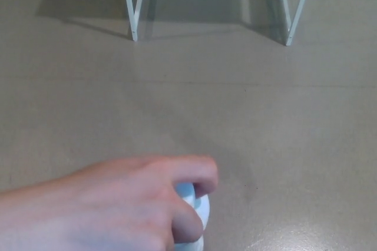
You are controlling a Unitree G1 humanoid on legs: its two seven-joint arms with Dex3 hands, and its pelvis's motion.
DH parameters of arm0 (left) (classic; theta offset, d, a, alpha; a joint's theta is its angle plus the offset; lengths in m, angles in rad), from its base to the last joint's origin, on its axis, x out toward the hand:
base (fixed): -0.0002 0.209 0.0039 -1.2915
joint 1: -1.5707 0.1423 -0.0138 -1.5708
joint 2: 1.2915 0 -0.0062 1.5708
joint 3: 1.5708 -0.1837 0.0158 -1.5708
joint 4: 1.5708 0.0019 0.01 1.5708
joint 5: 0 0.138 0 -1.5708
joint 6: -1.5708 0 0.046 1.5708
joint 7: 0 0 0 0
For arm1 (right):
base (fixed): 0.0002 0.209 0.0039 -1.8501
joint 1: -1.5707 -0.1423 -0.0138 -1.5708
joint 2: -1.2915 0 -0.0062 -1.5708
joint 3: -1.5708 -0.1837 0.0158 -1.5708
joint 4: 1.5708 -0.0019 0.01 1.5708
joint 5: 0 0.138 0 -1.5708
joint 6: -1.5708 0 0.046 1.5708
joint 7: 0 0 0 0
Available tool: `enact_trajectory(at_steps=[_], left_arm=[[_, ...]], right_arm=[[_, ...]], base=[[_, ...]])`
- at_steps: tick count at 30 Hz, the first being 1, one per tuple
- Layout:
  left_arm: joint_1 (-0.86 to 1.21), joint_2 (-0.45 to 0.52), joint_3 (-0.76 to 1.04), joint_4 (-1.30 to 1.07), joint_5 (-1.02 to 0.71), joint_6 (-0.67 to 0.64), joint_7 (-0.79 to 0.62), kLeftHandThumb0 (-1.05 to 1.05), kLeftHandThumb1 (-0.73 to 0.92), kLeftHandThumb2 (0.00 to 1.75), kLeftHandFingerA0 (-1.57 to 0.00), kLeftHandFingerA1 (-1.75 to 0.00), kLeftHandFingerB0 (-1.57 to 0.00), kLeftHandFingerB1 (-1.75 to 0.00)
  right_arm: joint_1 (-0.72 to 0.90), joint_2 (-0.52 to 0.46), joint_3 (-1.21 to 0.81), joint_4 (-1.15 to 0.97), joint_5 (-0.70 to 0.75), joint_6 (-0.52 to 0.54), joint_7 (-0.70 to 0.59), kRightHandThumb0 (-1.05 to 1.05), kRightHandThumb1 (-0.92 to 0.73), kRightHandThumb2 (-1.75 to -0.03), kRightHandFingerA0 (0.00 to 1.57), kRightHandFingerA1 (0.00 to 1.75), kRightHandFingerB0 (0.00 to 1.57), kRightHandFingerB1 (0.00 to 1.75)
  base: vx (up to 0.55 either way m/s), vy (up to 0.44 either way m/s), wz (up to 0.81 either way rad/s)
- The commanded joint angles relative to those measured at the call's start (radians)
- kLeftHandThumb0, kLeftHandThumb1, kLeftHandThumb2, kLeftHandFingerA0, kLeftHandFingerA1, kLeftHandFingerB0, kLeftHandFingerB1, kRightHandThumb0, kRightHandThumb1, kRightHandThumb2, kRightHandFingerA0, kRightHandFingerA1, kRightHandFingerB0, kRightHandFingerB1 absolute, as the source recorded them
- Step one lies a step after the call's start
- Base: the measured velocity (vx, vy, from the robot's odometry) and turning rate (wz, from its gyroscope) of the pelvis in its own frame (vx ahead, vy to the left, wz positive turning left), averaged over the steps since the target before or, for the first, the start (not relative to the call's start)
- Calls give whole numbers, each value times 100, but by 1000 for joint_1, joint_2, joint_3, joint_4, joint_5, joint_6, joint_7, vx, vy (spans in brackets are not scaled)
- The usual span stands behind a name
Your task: The robot picks up a bottle from a person using its left hand and walk towards the table in frontand put the bottle on the table.
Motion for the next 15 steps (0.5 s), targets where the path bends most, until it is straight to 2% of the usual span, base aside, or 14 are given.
enact_trajectory(at_steps=[1, 12, 13, 14, 15], left_arm=[[242, 262, -214, -1031, -238, 145, -226, -65, 39, 75, 0, -17, 0, 0], [162, 275, -314, -1096, -175, 265, -230, -69, 40, 76, 0, -10, 0, -2], [154, 273, -323, -1100, -161, 272, -227, -62, 39, 65, 0, -14, 0, 0], [147, 273, -331, -1102, -157, 278, -225, -66, 36, 69, 0, -15, 0, 0], [119, 266, -351, -1098, -146, 289, -225, -72, 42, 77, 0, -13, 0, 0]], right_arm=[[2, -17, -11, 19, 8, 24, 13, -34, -67, -60, 74, 57, 57, 45], [-13, -17, -2, 15, -2, 29, 11, -35, -68, -60, 72, 56, 55, 44], [-12, -17, -2, 14, -1, 26, 14, -36, -68, -61, 72, 58, 55, 44], [-12, -18, -1, 13, -1, 25, 14, -36, -68, -61, 72, 57, 56, 44], [-12, -17, -3, 10, 1, 23, 16, -35, -68, -60, 73, 60, 56, 45]], base=[[0, 0, 0], [0, 0, 0], [0, 0, 0], [0, 0, 0], [0, 0, 0]])
